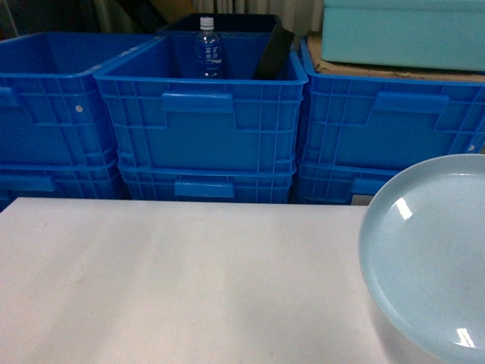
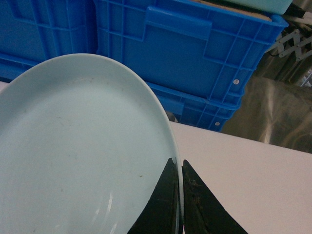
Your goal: Place blue tray on left shelf second layer neatly
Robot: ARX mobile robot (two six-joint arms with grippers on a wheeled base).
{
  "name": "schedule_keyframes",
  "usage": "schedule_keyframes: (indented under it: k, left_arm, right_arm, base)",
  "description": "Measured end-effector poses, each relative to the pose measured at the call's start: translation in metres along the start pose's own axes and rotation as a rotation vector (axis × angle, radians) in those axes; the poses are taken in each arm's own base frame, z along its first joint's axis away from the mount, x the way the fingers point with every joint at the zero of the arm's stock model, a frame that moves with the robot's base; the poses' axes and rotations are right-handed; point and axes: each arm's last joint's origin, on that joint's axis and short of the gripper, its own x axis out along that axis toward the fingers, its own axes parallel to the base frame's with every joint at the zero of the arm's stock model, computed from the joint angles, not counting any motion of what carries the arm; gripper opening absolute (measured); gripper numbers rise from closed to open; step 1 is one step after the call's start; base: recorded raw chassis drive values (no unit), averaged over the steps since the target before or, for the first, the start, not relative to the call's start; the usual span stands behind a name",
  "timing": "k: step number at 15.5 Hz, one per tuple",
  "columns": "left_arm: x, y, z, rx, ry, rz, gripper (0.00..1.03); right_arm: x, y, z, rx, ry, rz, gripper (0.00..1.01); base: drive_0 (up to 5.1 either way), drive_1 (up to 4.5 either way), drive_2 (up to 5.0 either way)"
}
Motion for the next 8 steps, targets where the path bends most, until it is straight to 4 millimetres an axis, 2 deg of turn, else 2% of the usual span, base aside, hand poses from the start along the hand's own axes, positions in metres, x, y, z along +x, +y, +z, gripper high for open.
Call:
schedule_keyframes:
  k: [4,8]
  left_arm:
    - [0.0,0.0,0.0,0.0,0.0,0.0,0.98]
    - [0.0,0.0,0.0,0.0,0.0,0.0,0.98]
  right_arm:
    - [-0.049,0.008,0.03,0.049,-0.102,0.001,0.02]
    - [-0.093,0.037,0.05,0.051,-0.203,0.076,0.02]
  base:
    - [0.0,0.0,0.0]
    - [0.0,0.0,0.0]
